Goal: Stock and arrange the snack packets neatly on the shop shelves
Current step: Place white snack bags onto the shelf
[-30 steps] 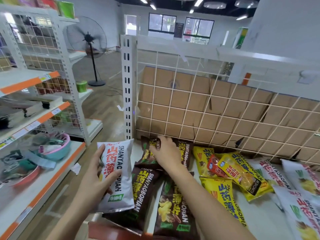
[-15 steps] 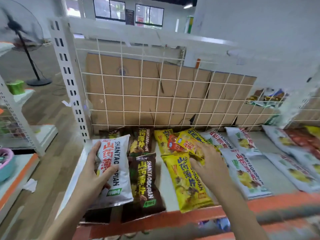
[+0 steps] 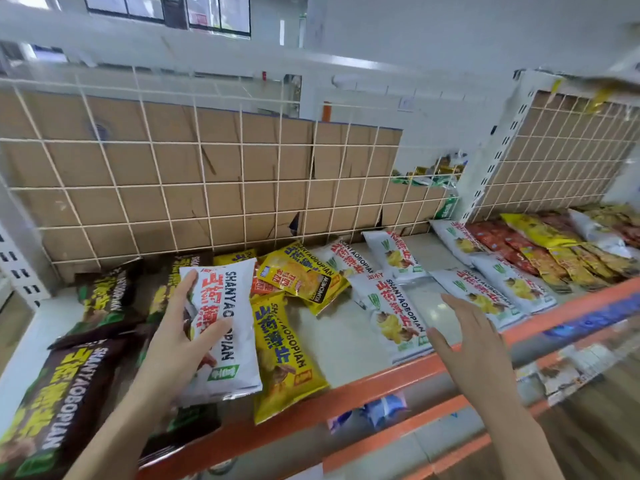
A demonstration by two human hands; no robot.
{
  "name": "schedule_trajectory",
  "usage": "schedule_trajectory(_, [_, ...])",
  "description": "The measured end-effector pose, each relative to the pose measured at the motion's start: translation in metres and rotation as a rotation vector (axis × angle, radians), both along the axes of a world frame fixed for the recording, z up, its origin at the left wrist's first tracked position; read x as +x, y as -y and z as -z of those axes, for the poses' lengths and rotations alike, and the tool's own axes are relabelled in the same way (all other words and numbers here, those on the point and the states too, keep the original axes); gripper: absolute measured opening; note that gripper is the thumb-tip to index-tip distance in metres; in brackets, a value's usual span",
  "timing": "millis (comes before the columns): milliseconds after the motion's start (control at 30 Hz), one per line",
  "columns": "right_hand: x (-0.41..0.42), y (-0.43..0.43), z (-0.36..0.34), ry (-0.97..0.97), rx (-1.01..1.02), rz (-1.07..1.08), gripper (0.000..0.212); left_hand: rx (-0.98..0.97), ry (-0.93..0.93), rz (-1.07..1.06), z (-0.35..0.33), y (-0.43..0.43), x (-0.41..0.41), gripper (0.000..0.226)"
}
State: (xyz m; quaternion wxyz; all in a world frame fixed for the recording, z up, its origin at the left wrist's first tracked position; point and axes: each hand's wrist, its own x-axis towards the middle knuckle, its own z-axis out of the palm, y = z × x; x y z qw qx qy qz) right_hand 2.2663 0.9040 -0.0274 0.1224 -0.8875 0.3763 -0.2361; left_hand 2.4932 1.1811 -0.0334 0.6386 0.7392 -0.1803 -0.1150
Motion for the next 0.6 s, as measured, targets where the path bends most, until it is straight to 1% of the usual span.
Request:
schedule_trajectory(133, [-0.018, 0.037, 0.002, -0.022, -0.004, 0.014, 0.052, 0.008, 0.011, -0.006, -0.007, 0.049, -0.019, 0.073])
schedule_trajectory(300, [-0.032, 0.096, -0.002, -0.003, 0.029, -0.036, 0.048, -0.013, -0.013, 0.001, -0.008, 0.117, -0.045, 0.072])
schedule_trajectory(400, [-0.034, 0.13, -0.004, 0.002, -0.022, -0.1, 0.046, 0.001, -0.015, 0.035, -0.007, 0.163, -0.065, 0.072])
schedule_trajectory(500, [-0.037, 0.16, -0.003, -0.013, -0.001, -0.146, 0.045, 0.06, -0.036, 0.075, -0.007, 0.209, -0.089, 0.071])
schedule_trajectory(600, [-0.038, 0.185, -0.004, -0.039, 0.08, -0.207, 0.052, 0.055, -0.066, 0.105, 0.001, 0.252, -0.108, 0.069])
